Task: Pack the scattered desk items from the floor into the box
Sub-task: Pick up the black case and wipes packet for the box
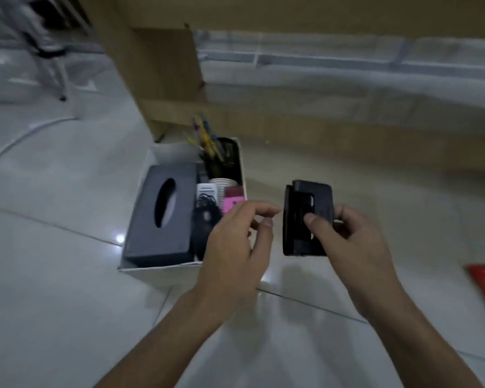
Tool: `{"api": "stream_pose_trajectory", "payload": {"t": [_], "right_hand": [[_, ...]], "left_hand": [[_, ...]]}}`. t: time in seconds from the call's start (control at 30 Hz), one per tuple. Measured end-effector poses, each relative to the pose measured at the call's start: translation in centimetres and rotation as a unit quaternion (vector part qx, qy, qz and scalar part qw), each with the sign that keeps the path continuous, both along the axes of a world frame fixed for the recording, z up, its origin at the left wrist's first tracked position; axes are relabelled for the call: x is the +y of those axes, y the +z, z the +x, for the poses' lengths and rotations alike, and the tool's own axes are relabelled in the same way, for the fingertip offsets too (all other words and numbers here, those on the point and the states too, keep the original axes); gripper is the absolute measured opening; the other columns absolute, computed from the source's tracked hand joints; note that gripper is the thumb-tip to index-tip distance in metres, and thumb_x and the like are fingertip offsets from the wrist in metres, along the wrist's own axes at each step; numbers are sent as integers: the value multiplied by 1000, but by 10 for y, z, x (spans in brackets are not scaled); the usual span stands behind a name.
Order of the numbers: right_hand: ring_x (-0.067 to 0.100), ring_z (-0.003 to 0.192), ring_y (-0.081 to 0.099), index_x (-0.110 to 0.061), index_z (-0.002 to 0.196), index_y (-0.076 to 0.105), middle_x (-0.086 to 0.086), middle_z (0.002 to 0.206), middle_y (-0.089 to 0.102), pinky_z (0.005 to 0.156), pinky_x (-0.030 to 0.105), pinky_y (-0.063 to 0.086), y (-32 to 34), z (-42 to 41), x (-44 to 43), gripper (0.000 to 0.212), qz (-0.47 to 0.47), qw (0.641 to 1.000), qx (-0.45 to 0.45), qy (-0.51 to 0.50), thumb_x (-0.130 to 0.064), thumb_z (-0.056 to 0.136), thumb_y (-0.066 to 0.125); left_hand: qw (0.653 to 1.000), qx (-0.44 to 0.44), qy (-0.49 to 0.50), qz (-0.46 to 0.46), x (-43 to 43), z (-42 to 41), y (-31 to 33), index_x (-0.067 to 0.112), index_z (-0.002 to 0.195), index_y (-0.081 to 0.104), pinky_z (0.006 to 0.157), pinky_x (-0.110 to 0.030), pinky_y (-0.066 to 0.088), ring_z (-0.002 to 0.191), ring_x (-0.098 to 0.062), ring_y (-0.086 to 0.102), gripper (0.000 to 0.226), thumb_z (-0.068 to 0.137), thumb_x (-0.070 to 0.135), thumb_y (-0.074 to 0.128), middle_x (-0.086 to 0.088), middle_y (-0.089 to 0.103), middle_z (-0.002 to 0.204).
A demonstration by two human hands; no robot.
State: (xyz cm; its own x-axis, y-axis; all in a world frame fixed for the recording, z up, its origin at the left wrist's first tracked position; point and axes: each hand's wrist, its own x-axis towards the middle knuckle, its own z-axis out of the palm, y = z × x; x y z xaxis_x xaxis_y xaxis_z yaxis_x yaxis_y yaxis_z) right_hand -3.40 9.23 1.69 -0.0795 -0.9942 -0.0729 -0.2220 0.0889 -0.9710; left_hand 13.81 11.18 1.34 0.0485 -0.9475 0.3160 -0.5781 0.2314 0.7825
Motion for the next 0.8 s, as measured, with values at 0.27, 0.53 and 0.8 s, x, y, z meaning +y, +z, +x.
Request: {"api": "stream_pose_trajectory", "payload": {"t": [0.27, 0.53, 0.8], "right_hand": [[24, 73, 73, -8, 76, 67, 9, 75, 73, 68, 51, 61, 23, 107, -117, 26, -11, 988, 111, 109, -33, 77, 76], [20, 55, 59, -12, 58, 58, 7, 59, 57, 50, 35, 46, 2, 152, -142, 32, 15, 972, 186, 142, -29, 75, 79], [21, 60, 62, -5, 73, 67, 7, 66, 61, 47, 30, 48, -5, 159, -143, 34, 31, 956, 243, 159, -37, 82, 77]], "left_hand": [[993, -76, 84, 38, -1, 66, -28, 19, 115, 64, 91, -27, 47, 106, -8, 52, 21, 97, 12, 57, 9, 58, 112], [992, -105, 54, 48, 4, 74, -39, 20, 112, 65, 96, -7, 32, 113, -7, 48, 22, 94, 10, 59, 10, 54, 118], [989, -123, 48, 61, 2, 74, -41, 19, 107, 69, 96, -5, 30, 112, -6, 45, 19, 92, 9, 62, 8, 54, 120]]}}
